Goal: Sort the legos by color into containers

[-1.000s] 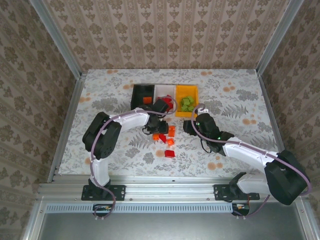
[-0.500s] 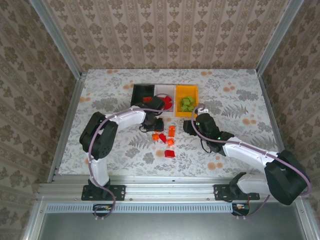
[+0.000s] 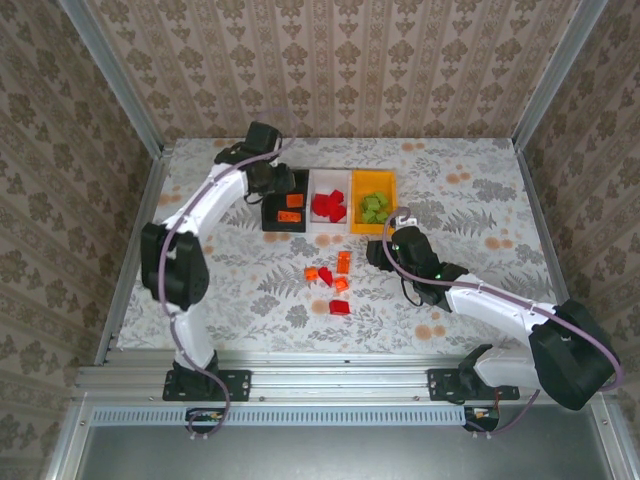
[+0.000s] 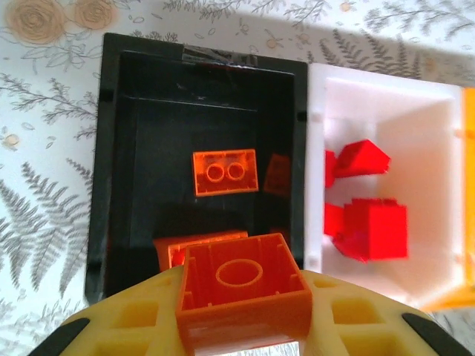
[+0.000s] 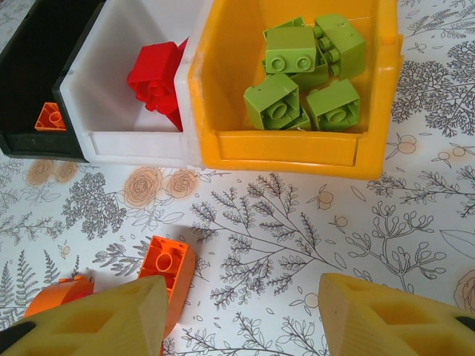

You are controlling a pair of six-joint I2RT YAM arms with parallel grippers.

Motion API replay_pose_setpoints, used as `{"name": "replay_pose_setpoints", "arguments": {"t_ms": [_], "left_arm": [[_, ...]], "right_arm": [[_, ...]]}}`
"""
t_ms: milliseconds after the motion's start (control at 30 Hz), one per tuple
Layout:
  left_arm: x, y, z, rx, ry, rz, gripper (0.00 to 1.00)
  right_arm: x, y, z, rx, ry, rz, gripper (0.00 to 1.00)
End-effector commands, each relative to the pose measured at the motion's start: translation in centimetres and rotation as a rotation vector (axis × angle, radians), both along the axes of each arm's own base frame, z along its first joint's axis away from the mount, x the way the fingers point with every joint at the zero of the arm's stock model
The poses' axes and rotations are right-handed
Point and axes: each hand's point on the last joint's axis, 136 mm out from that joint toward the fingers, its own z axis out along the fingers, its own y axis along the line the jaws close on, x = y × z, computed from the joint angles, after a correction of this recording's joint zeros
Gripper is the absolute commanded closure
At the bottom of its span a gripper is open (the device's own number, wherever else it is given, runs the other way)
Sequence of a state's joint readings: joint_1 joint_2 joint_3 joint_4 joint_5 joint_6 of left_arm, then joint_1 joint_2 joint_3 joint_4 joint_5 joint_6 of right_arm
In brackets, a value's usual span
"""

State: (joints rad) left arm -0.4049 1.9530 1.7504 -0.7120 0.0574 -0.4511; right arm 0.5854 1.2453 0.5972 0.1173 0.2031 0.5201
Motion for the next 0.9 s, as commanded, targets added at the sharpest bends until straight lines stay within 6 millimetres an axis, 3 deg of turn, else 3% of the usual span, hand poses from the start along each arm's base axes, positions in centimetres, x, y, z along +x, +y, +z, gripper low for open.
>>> {"name": "replay_pose_setpoints", "arguments": {"t_ms": [0,233,367,433,567,700,767,867], "left_arm": [[-0.4,-0.2,-3.7,0.057,0.124,-0.025,0.76],[1.2,-0.3,-5.9,0.069,0.139,0.043,0.73],[0.9,-0.9,-5.9,0.056,0.160,0.030,0.53],[0.4,-1.2,-4.9,0.049,0.149,0.019,0.40],[-0.8,-1.9,-1.5,0.032,0.087,-0.013,0.27],[-5.7,-7.0,1.0,0.013,0.038,-0.158,0.24],[-8.7,-9.5,0.2,0.024,0.048,-0.235,0.23],[-12.4,-12.4,-2.8,0.041,0.110,-0.306,0.23]], "right_arm": [[0.0,-0.3,0.1,-0.017,-0.016,-0.007,0.43],[-0.1,-0.4,0.5,-0.014,-0.027,-0.009,0.43],[-0.2,-0.4,0.7,-0.007,-0.031,-0.007,0.43],[-0.2,-0.5,0.9,-0.006,-0.036,-0.009,0.43],[-0.3,-0.6,1.2,-0.002,-0.043,-0.009,0.43],[-0.3,-0.6,1.1,-0.002,-0.040,-0.012,0.43],[-0.4,-0.8,1.2,-0.003,-0.042,-0.022,0.43],[-0.4,-1.6,1.5,0.005,-0.058,-0.065,0.41]]}}
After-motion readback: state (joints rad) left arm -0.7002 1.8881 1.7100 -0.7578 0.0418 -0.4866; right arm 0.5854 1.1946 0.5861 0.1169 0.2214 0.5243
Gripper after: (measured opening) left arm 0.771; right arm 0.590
